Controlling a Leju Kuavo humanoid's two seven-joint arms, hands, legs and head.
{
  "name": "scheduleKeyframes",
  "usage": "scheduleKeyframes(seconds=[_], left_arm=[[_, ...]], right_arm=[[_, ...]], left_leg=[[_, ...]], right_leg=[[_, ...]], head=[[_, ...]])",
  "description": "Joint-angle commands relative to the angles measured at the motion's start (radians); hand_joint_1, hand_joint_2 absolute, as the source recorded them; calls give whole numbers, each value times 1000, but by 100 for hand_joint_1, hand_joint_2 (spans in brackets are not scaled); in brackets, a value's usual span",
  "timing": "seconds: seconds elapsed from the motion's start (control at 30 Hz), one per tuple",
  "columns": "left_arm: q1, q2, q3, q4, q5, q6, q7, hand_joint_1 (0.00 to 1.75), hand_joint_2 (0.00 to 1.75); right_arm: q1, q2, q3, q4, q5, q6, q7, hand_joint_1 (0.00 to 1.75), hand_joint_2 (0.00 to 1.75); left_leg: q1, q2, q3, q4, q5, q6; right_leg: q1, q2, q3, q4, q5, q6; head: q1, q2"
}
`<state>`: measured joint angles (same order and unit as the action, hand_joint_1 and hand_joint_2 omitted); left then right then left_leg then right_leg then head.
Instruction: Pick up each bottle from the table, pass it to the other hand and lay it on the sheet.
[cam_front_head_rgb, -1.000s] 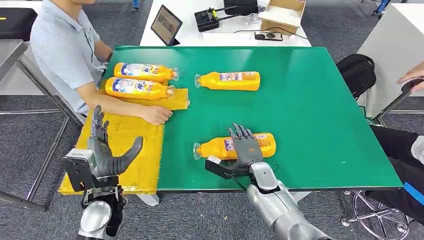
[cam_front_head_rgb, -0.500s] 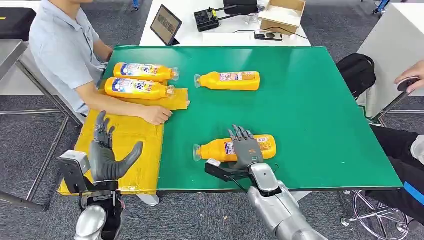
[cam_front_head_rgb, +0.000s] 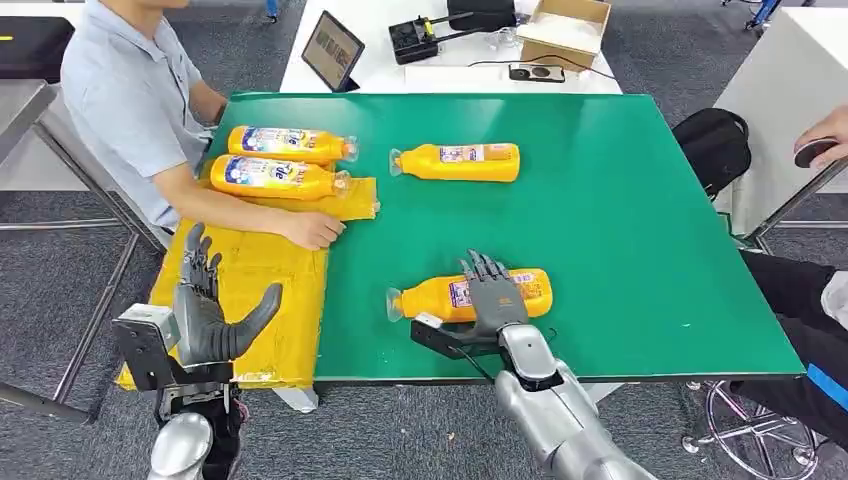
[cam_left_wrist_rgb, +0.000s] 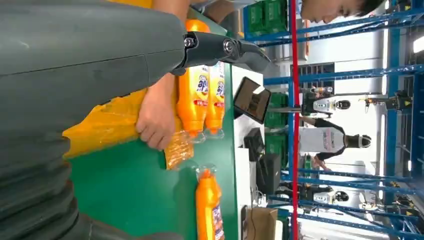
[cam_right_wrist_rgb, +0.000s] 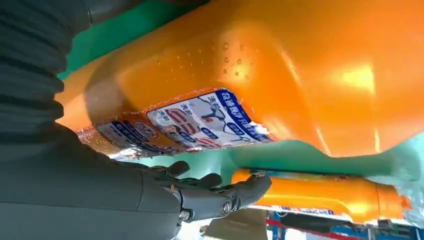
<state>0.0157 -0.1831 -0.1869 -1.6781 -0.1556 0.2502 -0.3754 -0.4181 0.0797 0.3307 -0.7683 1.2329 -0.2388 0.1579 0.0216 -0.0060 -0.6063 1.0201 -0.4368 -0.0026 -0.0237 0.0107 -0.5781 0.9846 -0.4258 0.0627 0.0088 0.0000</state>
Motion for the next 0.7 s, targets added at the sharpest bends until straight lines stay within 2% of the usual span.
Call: scheduleKeyframes(seconds=[0.03, 0.43, 0.5, 0.53, 0.6, 0.63, 0.67, 0.7], left_arm=[[3, 11, 6, 13, 1, -25, 18, 0, 175], [26, 22, 11, -13, -1, -34, 26, 0, 175], [32, 25, 8, -15, 1, -37, 25, 0, 175], [31, 30, 2, -10, 7, -42, 19, 0, 175], [29, 31, -1, -3, 11, -42, 15, 0, 175], [23, 34, -5, 9, 17, -37, 5, 0, 175], [20, 35, -7, 20, 24, -30, -2, 0, 175], [16, 37, -9, 30, 29, -25, -7, 0, 175]], right_arm=[[13, -73, -8, 62, -23, 61, 4, 175, 175], [89, -149, -70, 22, -60, 78, 11, 175, 175], [110, -154, -91, 6, -92, 73, -23, 175, 175], [137, -146, -136, -23, -191, 67, -124, 175, 175], [148, -148, -140, -34, -210, 67, -149, 175, 175], [168, -136, -180, -62, -327, 101, -249, 175, 175], [185, -136, -189, -85, -381, 119, -294, 175, 175], [196, -141, -181, -101, -389, 121, -295, 175, 175]], left_leg=[[0, -2, 2, -2, 1, 2], [0, -7, 6, -3, 1, 2], [0, -6, 6, -1, 0, 1], [0, -8, 6, -2, 1, 2], [0, -7, 8, -2, 0, 2], [0, -8, 9, -2, 0, 2], [0, -7, 9, -2, -1, 2], [0, -6, 10, -2, -2, 2]], right_leg=[[0, -4, 4, -2, 0, -2], [1, -8, 8, -4, -1, -3], [1, -6, 7, -3, -1, -2], [1, -8, 9, -4, -1, -3], [1, -7, 7, -4, -1, -2], [1, -8, 6, -5, -1, -3], [1, -7, 3, -5, -1, -3], [1, -6, 2, -5, -2, -2]], head=[[0, 0], [0, 0], [0, 0], [0, 0], [0, 0], [0, 0], [0, 0], [0, 0]])
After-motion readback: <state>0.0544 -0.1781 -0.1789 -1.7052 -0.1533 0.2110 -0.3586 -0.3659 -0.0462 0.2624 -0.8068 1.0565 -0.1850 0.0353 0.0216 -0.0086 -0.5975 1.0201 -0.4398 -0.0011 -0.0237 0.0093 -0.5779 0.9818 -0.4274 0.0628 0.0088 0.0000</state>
